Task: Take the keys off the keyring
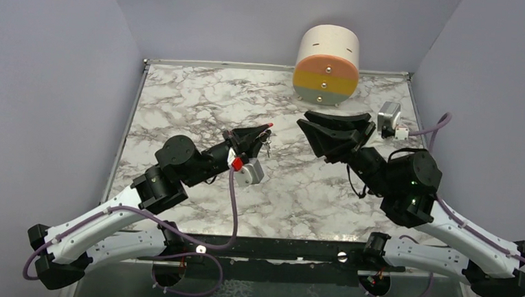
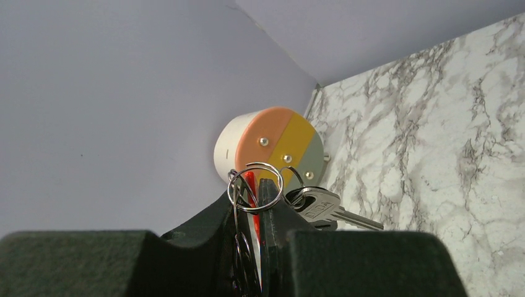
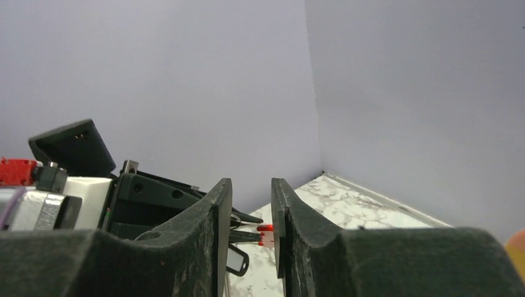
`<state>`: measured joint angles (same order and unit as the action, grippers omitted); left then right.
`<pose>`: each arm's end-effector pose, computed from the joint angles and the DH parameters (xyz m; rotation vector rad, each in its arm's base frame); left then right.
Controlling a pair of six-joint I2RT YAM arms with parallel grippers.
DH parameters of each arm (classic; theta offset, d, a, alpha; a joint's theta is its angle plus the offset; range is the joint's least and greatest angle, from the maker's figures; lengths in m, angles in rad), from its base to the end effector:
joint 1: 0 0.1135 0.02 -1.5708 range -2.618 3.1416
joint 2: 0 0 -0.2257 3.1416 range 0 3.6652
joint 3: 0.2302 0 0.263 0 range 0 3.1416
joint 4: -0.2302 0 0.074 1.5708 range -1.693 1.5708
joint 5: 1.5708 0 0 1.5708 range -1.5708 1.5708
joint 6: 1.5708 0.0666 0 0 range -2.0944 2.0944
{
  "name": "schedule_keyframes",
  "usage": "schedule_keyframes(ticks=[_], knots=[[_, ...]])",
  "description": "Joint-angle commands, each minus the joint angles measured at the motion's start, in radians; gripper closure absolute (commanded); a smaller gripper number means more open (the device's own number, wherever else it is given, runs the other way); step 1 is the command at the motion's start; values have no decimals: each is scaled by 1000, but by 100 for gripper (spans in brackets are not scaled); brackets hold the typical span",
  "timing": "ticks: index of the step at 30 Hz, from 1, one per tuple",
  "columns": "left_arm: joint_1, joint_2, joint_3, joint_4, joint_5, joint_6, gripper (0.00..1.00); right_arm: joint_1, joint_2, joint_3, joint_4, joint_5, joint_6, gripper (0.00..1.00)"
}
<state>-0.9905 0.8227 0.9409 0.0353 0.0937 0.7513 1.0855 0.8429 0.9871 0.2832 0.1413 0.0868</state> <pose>0.1331 -0.2144 0.3902 1.1370 0.8559 -0.2639 0.1212 0.2097 0.4362 -0.4561 1.1102 0.9554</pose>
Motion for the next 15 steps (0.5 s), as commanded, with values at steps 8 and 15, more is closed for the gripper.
schedule_keyframes(ticks=[8, 15], knots=[[-6, -48, -9, 67, 77, 11, 100, 3, 127, 238, -404, -124, 116, 61], [-7, -73, -10, 44, 62, 16, 100, -9, 246, 300, -405, -235, 67, 66]])
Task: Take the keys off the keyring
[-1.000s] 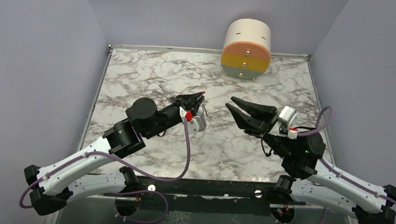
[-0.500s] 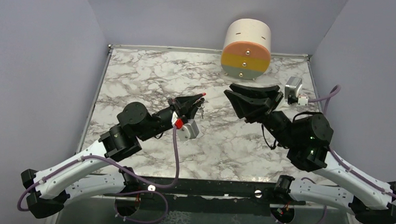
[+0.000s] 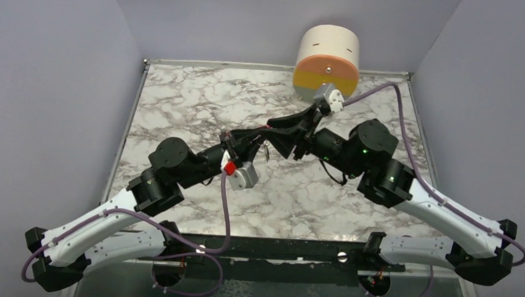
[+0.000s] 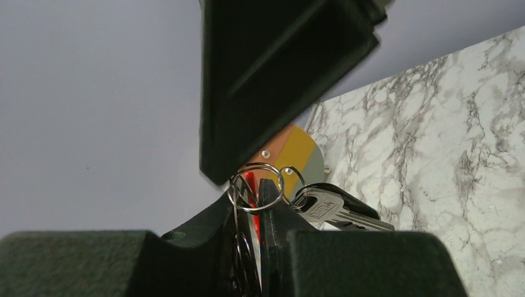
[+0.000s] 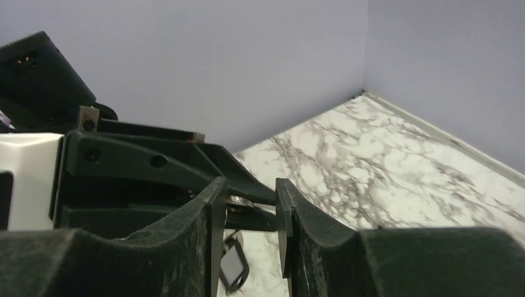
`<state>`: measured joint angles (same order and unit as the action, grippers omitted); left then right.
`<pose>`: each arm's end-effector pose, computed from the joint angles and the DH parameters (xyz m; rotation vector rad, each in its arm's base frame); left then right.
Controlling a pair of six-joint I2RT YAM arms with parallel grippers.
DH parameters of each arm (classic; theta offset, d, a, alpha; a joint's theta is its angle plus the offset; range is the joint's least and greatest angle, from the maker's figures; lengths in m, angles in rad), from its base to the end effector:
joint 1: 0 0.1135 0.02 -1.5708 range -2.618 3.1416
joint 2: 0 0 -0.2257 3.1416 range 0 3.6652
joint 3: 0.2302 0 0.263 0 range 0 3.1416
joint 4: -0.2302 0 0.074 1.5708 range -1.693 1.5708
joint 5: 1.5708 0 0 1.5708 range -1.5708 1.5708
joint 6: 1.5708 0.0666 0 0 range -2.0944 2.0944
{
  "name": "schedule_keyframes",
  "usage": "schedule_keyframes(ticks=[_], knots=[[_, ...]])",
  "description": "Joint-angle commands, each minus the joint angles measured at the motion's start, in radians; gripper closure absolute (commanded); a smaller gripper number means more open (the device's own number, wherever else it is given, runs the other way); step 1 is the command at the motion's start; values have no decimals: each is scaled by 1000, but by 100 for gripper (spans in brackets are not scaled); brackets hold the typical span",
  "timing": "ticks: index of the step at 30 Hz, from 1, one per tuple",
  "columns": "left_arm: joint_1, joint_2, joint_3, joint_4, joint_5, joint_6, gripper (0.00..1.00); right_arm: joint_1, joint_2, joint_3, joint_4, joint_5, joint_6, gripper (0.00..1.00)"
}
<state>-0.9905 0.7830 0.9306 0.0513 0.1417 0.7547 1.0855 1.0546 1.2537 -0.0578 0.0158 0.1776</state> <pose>0.1246 -0.2072 0.3974 1.1298 0.7925 -0.2945 0.1348 0.2533 0.4391 -0.6505 1.3645 1.0187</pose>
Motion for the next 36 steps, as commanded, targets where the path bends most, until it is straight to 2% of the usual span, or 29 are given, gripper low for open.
schedule_keyframes(ticks=[1, 5, 9, 14, 19, 21, 23, 25, 27, 32, 36], knots=[[-7, -38, 0, 26, 11, 15, 100, -19, 50, 52, -66, -140, -23, 66], [-6, -52, 2, 6, 15, 19, 100, -86, 92, 82, -79, -191, -11, 68], [-7, -59, -3, -6, 13, 24, 100, -215, 53, 38, -11, -329, 62, 68], [-7, -60, -8, -7, 9, 31, 100, -326, 36, 19, 4, -423, 113, 68], [-6, -65, -24, -1, -17, 51, 100, -549, 38, -18, 120, -772, 279, 68], [-5, -70, -33, 9, -27, 60, 100, -644, 79, -48, 261, -988, 421, 68], [-5, -71, -35, 10, -37, 62, 100, -690, 143, -91, 450, -1141, 588, 73], [-7, -71, -35, 10, -39, 61, 100, -694, 173, -121, 541, -1180, 652, 78], [-7, -72, -35, 10, -39, 61, 100, -694, 155, -135, 524, -1161, 626, 79], [-6, -47, -26, 15, -43, 64, 100, -694, 87, -119, 384, -1138, 521, 72], [-6, -15, -19, 18, -50, 69, 100, -693, 67, -175, 454, -1166, 580, 69]])
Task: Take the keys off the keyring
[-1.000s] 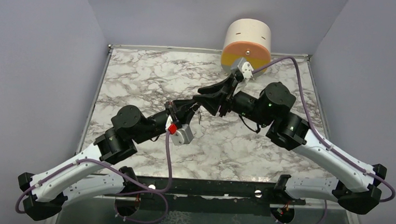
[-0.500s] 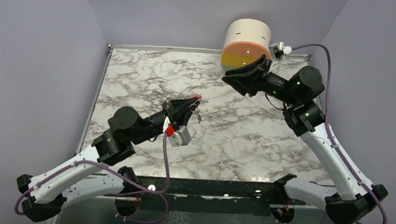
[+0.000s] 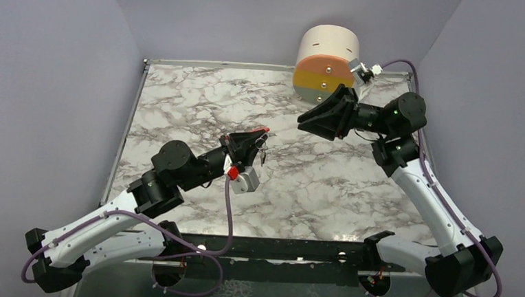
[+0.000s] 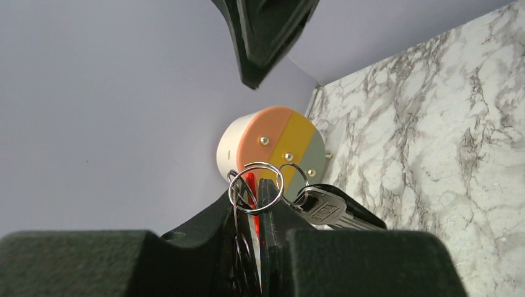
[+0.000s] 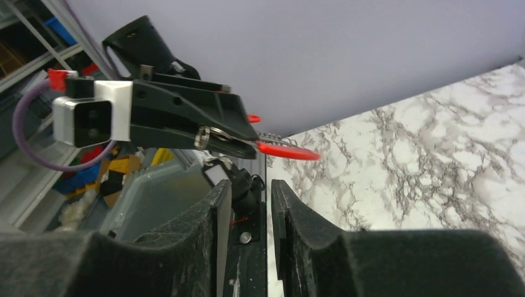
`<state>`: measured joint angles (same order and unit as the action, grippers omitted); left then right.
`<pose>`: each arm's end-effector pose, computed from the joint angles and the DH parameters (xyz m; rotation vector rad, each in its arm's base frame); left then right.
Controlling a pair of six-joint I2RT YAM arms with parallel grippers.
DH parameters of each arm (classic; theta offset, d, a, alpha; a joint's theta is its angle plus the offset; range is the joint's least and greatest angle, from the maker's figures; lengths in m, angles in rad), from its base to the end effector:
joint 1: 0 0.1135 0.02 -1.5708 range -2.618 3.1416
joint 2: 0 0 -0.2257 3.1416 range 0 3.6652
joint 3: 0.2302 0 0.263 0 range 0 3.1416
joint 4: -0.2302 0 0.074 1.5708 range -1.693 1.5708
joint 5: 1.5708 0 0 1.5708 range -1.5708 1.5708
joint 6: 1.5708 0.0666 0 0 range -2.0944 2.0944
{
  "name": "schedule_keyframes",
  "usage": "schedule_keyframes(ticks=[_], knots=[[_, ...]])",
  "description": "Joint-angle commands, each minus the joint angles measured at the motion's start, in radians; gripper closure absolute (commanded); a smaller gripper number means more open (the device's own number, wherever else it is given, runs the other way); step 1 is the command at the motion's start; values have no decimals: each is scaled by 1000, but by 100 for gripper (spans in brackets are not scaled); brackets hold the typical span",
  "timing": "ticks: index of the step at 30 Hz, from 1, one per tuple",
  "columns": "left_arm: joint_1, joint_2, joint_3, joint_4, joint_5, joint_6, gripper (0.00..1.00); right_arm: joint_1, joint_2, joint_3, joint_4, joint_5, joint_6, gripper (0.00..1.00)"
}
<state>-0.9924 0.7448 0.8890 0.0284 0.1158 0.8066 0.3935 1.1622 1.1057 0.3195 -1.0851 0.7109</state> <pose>0.1231 -0.2026 0.3867 1.1563 0.7952 -0.2353 0.2460 0.1659 0.3934 -0.8102 1.4557 1.5683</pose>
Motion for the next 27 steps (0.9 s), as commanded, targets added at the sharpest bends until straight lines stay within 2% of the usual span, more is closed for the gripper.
schedule_keyframes(ticks=[1, 5, 11, 14, 19, 27], knots=[[-4, 29, 23, 42, -25, 14, 100, -1, -45, -39, 106, -69, 65, 69], [-5, 42, 18, 63, -24, 15, 100, 27, -41, -48, 135, -73, 76, 65], [-4, 67, 21, 99, -18, 25, 100, 114, -27, -9, 24, -27, -15, 58], [-5, 68, 22, 105, -7, 20, 100, 138, -21, -16, 51, -14, -3, 59], [-4, 67, 21, 113, -4, 14, 100, 165, 5, -11, 86, -13, 19, 66], [-5, 83, 21, 118, 0, 12, 100, 191, 37, 7, 85, 8, 3, 67]])
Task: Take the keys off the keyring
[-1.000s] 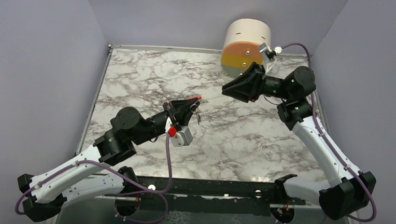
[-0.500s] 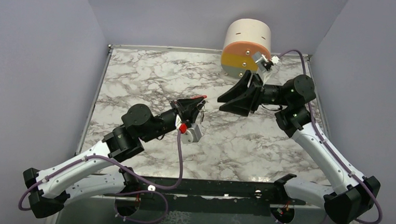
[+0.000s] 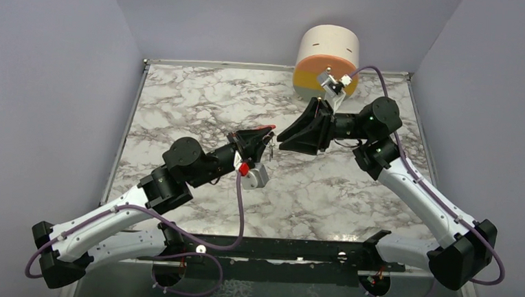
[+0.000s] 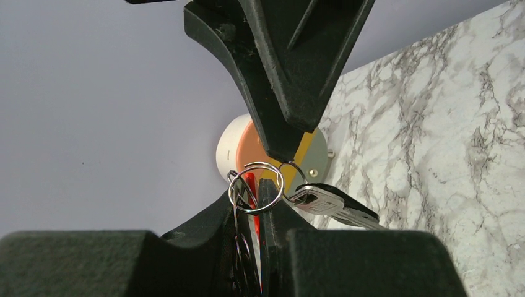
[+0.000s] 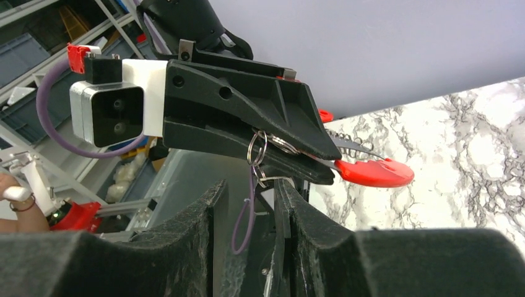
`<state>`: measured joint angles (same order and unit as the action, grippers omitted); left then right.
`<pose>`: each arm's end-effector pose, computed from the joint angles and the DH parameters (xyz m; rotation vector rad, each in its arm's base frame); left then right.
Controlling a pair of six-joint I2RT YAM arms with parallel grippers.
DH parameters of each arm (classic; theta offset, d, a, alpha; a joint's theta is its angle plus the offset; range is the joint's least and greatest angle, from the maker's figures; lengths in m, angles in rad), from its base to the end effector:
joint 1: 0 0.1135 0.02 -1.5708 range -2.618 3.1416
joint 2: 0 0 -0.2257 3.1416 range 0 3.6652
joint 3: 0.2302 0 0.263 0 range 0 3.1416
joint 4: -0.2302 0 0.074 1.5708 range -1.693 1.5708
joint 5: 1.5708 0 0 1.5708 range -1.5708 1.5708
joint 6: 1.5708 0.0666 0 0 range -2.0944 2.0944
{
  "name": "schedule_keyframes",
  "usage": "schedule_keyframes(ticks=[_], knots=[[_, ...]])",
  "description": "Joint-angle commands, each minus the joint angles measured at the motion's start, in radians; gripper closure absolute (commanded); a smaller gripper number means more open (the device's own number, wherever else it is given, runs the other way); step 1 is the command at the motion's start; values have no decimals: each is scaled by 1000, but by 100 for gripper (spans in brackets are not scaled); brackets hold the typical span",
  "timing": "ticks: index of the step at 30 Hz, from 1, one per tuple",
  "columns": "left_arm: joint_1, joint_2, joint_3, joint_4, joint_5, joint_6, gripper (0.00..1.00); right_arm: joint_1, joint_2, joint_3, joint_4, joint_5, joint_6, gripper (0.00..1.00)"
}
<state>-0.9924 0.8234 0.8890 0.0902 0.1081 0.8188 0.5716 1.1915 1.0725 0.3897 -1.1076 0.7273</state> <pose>0.1343 -0.2189 0.3775 1.1699 0.8039 -0.2200 0.2182 0.2112 0.3801 -0.9790 1.4159 1.7200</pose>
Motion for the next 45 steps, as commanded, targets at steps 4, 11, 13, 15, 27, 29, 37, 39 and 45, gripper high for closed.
schedule_keyframes(ticks=[4, 11, 13, 15, 27, 29, 37, 39, 45], knots=[[-4, 14, 22, 55, 8, 1, 100, 20, 10, 45, 18, 42, -19, 64], [-5, 18, 22, 54, 6, 2, 100, 23, 17, 44, 23, 49, -16, 64], [-5, 22, 22, 57, 4, 4, 100, 24, 18, 42, 24, 50, -17, 64], [-5, 25, 22, 57, 4, 4, 100, 25, 16, 39, 24, 52, -18, 64], [-4, 21, 13, 79, 11, 7, 100, 31, 11, 30, 10, 67, -34, 64], [-5, 22, 13, 83, 10, 9, 100, 32, 13, 30, 9, 69, -36, 64], [-5, 42, 14, 96, 13, 9, 100, 35, 14, 29, 6, 74, -38, 70], [-5, 50, 15, 100, 15, 8, 100, 36, 17, 30, 4, 77, -40, 74], [-5, 63, 13, 114, 16, 7, 100, 37, 10, 32, -4, 78, -42, 74]])
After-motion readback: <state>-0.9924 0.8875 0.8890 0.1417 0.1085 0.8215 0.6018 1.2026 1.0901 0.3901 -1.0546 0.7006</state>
